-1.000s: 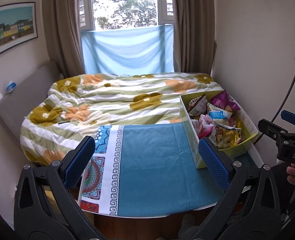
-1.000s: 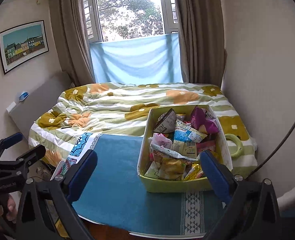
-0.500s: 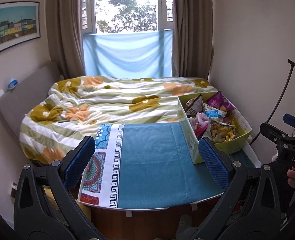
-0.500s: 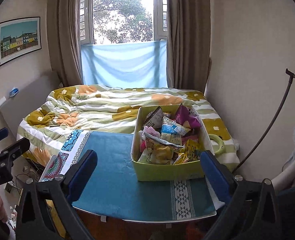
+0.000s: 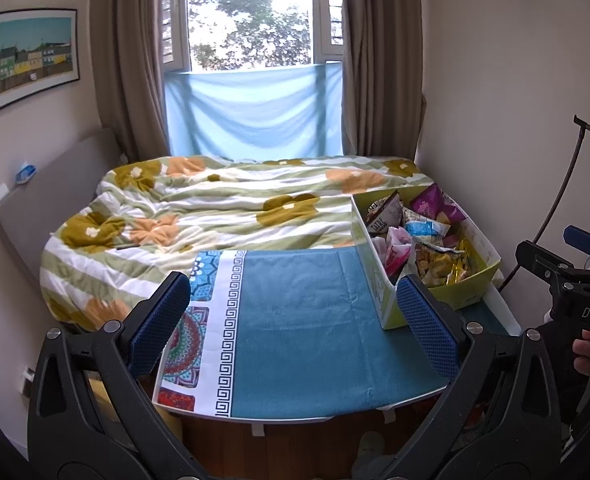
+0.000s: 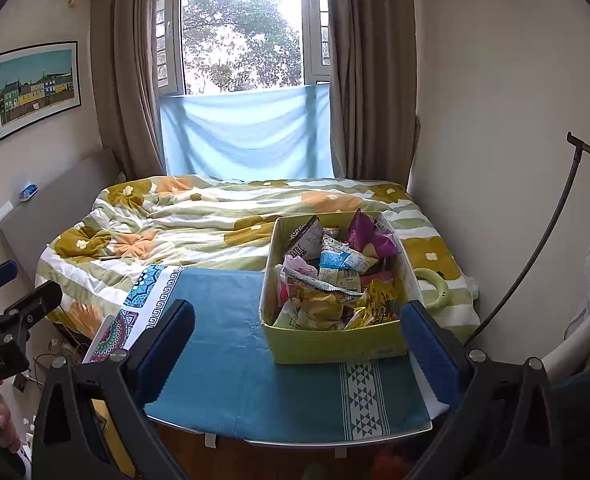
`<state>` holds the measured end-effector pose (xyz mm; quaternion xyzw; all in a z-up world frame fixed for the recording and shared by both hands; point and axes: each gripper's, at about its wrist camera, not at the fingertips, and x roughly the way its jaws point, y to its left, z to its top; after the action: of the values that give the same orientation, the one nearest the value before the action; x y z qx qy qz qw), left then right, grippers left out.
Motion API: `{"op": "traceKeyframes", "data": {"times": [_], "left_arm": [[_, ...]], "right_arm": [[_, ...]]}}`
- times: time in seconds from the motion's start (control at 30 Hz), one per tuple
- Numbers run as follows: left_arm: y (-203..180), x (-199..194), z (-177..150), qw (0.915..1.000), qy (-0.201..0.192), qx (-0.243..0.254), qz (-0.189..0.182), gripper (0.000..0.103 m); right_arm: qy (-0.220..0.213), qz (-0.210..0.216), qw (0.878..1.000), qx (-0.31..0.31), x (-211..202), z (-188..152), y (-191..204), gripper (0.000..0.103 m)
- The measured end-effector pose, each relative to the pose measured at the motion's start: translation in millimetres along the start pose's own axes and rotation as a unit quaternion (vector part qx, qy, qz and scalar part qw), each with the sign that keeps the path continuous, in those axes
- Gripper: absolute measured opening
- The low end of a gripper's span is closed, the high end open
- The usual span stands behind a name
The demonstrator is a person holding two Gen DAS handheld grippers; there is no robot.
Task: Organize snacks
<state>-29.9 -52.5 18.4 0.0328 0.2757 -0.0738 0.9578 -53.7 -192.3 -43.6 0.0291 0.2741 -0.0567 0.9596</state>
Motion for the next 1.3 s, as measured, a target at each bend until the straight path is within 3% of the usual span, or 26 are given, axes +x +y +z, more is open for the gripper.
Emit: {"op": "traceKeyframes", "data": {"times": [0.93,1.3], "left_arm": [[6,13,-2,0.9994,0.023,-0.023,0.008,0.102],[5,8,2,0.9996,0.007,-0.023,0.013,0.102]], "right_arm": [[0.01,0.008,1.0,-0.004,9,-2,3,0.102],[0.013,0.015,1.0,-0.004,13,-1,1,0.102]]}}
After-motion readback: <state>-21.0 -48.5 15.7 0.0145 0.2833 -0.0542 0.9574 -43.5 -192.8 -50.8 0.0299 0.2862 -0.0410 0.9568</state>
